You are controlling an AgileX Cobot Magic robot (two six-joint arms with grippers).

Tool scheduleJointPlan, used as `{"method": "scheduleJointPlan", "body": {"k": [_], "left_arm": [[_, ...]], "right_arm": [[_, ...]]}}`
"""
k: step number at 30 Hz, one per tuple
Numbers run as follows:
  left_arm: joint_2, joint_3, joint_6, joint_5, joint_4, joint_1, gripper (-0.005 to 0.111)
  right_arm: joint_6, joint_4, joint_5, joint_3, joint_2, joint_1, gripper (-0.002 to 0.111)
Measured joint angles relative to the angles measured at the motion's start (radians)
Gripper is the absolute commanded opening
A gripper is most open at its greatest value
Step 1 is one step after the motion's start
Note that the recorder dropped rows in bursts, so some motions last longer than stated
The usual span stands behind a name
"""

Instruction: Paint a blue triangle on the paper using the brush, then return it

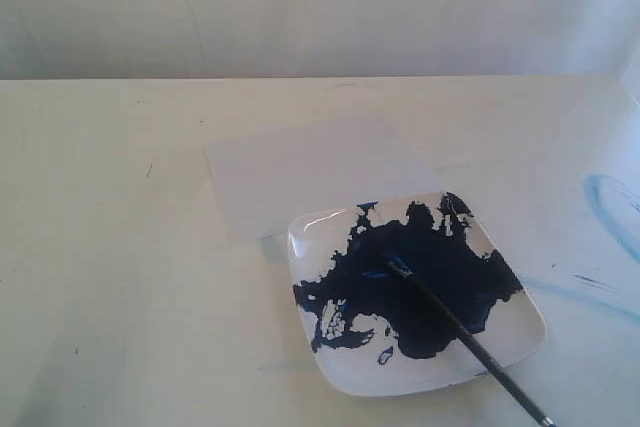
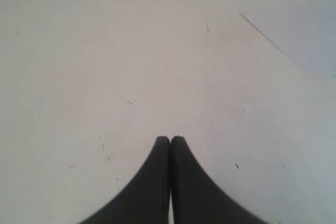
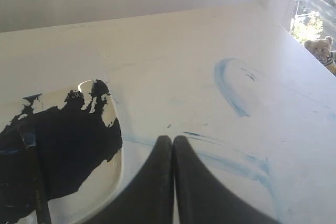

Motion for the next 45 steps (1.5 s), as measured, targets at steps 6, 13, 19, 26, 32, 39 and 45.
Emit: {"method": "scheduleJointPlan", "body": {"k": [6, 13, 19, 26, 32, 39, 45], "left_arm": [[0.000, 0.000, 0.000, 0.000, 0.000, -0.016, 0.000], [0.000, 0.000, 0.000, 0.000, 0.000, -0.020, 0.000], [0.000, 0.000, 0.000, 0.000, 0.000, -0.020, 0.000], [0.000, 0.000, 0.000, 0.000, 0.000, -0.020, 0.000], [0.000, 0.000, 0.000, 0.000, 0.000, -0.020, 0.000], [0.000, 0.000, 0.000, 0.000, 0.000, -0.020, 0.000], [0.000, 0.000, 0.000, 0.000, 0.000, -0.020, 0.000]], "right_arm": [[0.002, 0.000, 0.000, 0.000, 0.000, 0.000, 0.000], [-0.017, -0.009, -0.017, 0.000, 0.000, 0.000, 0.000], [-0.065, -0.013, -0.184, 0.000, 0.000, 0.000, 0.000], [0.009, 0.043, -0.292, 0.000, 0.000, 0.000, 0.000], [0.371, 0.305, -0.464, 0.000, 0.000, 0.000, 0.000], [0.628, 0.359, -0.550, 0.000, 0.000, 0.000, 0.000], [0.794, 0.482, 0.008, -0.055, 0.000, 0.000, 0.000]]}}
